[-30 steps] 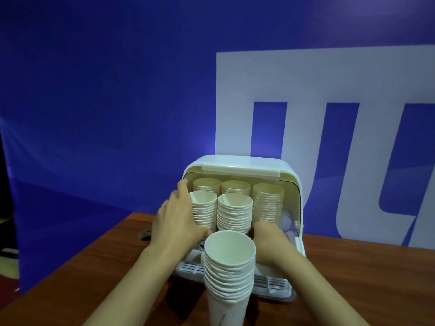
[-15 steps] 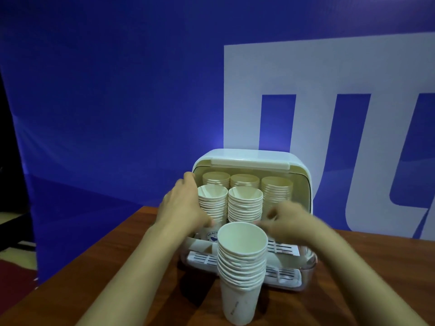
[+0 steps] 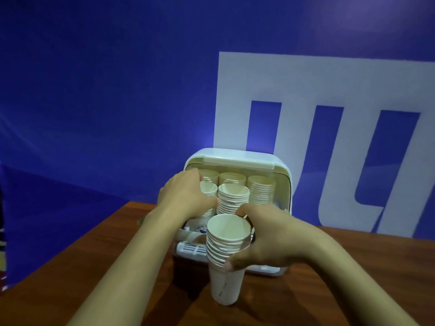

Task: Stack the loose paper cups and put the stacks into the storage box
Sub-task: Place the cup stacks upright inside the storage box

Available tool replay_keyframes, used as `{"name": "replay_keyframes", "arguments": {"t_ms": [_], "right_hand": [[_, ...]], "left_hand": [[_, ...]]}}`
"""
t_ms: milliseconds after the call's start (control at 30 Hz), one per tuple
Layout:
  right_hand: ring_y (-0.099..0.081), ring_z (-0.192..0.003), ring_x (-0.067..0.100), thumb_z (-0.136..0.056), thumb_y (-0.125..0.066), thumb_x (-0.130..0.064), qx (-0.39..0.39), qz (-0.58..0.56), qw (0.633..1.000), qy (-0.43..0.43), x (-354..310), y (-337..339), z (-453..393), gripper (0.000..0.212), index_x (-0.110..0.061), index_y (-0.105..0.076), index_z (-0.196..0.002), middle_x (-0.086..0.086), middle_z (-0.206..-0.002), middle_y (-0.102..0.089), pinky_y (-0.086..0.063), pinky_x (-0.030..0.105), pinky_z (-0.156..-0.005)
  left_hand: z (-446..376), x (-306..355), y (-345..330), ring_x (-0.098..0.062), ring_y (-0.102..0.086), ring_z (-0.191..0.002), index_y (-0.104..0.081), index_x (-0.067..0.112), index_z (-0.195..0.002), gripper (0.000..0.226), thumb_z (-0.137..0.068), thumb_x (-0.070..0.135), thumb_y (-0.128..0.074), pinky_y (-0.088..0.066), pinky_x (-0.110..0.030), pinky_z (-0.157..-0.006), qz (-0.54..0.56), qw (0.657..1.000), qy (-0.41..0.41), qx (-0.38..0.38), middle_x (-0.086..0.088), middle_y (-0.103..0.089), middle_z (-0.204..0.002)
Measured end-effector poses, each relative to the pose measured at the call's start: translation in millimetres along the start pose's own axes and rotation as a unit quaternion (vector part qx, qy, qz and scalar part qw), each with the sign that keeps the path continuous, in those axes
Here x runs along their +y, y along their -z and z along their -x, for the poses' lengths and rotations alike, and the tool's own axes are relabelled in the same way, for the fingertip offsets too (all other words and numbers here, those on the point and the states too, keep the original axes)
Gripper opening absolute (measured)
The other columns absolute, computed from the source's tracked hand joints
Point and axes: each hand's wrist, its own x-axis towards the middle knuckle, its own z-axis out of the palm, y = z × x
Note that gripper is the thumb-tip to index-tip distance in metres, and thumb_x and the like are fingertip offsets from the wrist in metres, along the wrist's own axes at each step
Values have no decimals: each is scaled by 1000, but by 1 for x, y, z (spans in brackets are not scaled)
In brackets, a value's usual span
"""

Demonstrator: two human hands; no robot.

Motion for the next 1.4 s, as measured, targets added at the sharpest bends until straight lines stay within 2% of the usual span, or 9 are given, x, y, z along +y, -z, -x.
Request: {"name": "replay_keyframes", "arguments": {"t_ms": [167,300,400,533,633,933,1067,1200,1400], "right_hand": [[-65,-79,6,-53,-90,-56,36,-72,997,-10,14,18,5,58,-30,-64,-98,-9,-89,-70,-58,31,-74],[-67,-80,9,-57,-88,-57,184,-149,970,-51,44,53,14,51,-28,-68,-94,-8,-85,-72,-51,30,-68],[-62,-83,8,-63,-90,-47,285,-149,939,-122,63,48,3,49,-26,-63,-98,-10,-90,-67,-46,28,-65],[-64,-87,22,-59,-87,-53,265,-88,941,-190,77,16,-20,54,-24,-60,-95,-2,-91,-69,-54,39,-74],[-64,-91,29,-52,-77,-62,263,-73,939,-211,80,-3,-31,70,-18,-53,-101,4,-95,-68,-56,42,-77],[-65,-90,37,-65,-76,-58,319,-30,927,-194,77,-29,-40,71,-16,-35,-105,5,-92,-63,-54,42,-71],[-66,-91,39,-69,-74,-55,358,-33,918,-168,75,-40,-44,77,-17,-28,-117,8,-95,-66,-52,41,-71],[-64,-91,41,-70,-75,-57,371,-58,913,-161,77,-45,-46,78,-18,-27,-118,7,-92,-66,-46,41,-70],[-64,-86,35,-68,-76,-61,346,-6,922,-171,76,-46,-48,73,-21,-31,-109,3,-90,-65,-45,37,-65]], "left_hand": [[-2,-5,8,-23,-57,-131,-61,24,-134,63,-84,57,-79,-50,-41,-102,52,998,-3,22,4,-63,-140],[-3,-6,13,-22,-57,-127,-63,24,-131,58,-86,58,-78,-50,-38,-98,84,996,-3,34,4,-64,-137],[-3,-5,13,-23,-59,-127,-63,24,-132,60,-86,58,-77,-52,-41,-102,92,995,-6,43,3,-65,-137],[-2,-2,8,-23,-61,-126,-64,24,-130,58,-86,59,-77,-53,-44,-103,89,996,-11,30,2,-66,-136],[-1,1,8,-24,-61,-125,-64,25,-129,56,-86,58,-77,-53,-44,-102,89,996,-14,26,1,-66,-136],[1,4,6,-24,-61,-125,-65,24,-129,56,-87,58,-76,-53,-43,-100,90,996,-21,11,1,-66,-137],[1,4,14,-24,-60,-124,-67,23,-127,54,-87,59,-76,-54,-45,-99,92,995,-23,18,1,-66,-132],[1,4,19,-25,-56,-130,-67,22,-127,54,-88,58,-76,-51,-43,-100,99,994,-21,27,0,-65,-134],[-3,0,10,-25,-57,-128,-67,24,-125,53,-87,60,-75,-51,-43,-99,94,995,-25,0,0,-66,-135]]}}
